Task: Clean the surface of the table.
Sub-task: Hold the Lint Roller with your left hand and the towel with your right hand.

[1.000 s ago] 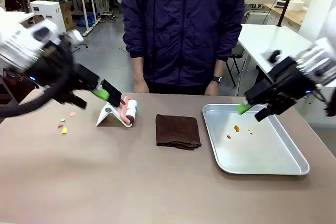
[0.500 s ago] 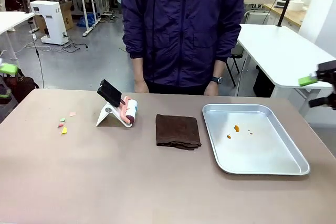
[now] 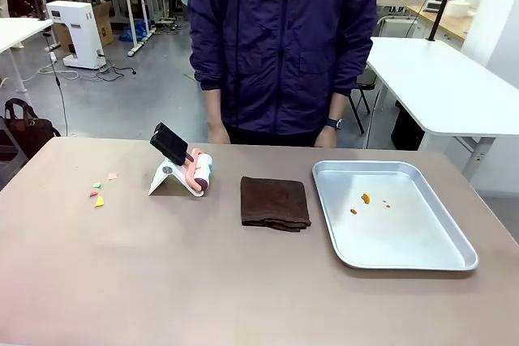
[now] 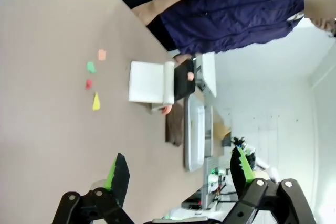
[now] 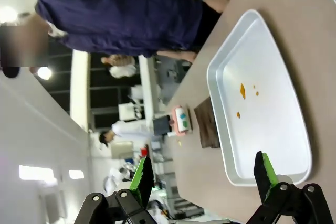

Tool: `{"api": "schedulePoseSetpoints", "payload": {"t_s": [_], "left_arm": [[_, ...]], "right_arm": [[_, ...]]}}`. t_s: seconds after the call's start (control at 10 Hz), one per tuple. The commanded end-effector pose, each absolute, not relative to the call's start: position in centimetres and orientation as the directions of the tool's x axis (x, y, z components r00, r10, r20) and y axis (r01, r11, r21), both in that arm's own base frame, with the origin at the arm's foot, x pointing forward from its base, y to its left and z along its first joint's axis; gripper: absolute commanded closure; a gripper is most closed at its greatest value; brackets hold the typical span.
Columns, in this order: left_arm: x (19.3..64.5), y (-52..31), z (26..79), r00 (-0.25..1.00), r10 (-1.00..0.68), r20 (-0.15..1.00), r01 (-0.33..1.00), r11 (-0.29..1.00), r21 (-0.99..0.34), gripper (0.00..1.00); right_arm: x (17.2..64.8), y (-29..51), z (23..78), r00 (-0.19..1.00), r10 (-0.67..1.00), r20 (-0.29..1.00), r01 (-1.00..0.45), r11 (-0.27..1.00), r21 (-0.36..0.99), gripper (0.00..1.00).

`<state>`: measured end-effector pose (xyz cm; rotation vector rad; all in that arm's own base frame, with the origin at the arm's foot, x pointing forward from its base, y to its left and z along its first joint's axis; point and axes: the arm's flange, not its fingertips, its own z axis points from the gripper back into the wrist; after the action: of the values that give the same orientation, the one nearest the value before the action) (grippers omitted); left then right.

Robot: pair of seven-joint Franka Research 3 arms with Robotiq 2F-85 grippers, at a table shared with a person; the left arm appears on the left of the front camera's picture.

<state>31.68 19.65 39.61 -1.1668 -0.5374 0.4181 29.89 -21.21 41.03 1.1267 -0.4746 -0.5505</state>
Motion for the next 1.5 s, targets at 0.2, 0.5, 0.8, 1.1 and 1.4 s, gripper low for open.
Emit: {"api": "schedulePoseSetpoints", "payload": {"t_s": [0.2, 0.5, 0.8, 1.1, 1.4], "left_arm": [[31.7, 19.7, 39.6, 0.801, 0.571, 0.179, -0.033, 0.342, -0.939, 0.0], [31.7, 19.7, 39.6, 0.801, 0.571, 0.179, -0.033, 0.342, -0.939, 0.0], [31.7, 19.7, 39.6, 0.801, 0.571, 0.179, -0.033, 0.342, -0.939, 0.0], [33.7, 16.3, 43.8, 0.836, 0.476, 0.273, 0.061, 0.415, -0.908, 0.0], [38.6, 11.0, 47.7, 0.908, 0.279, 0.312, 0.145, 0.489, -0.86, 0.0]], "right_arm": [[29.9, -21.2, 41.0, 0.773, -0.629, 0.078, 0.17, 0.325, 0.93, 0.0], [29.9, -21.2, 41.0, 0.773, -0.629, 0.078, 0.17, 0.325, 0.93, 0.0], [30.1, -21.1, 40.8, 0.776, -0.624, 0.088, 0.169, 0.341, 0.925, 0.0], [34.0, -13.4, 46.8, 0.854, -0.433, 0.29, 0.021, 0.585, 0.811, 0.0], [39.1, -3.1, 49.6, 0.914, -0.201, 0.353, -0.125, 0.687, 0.716, 0.0]]}}
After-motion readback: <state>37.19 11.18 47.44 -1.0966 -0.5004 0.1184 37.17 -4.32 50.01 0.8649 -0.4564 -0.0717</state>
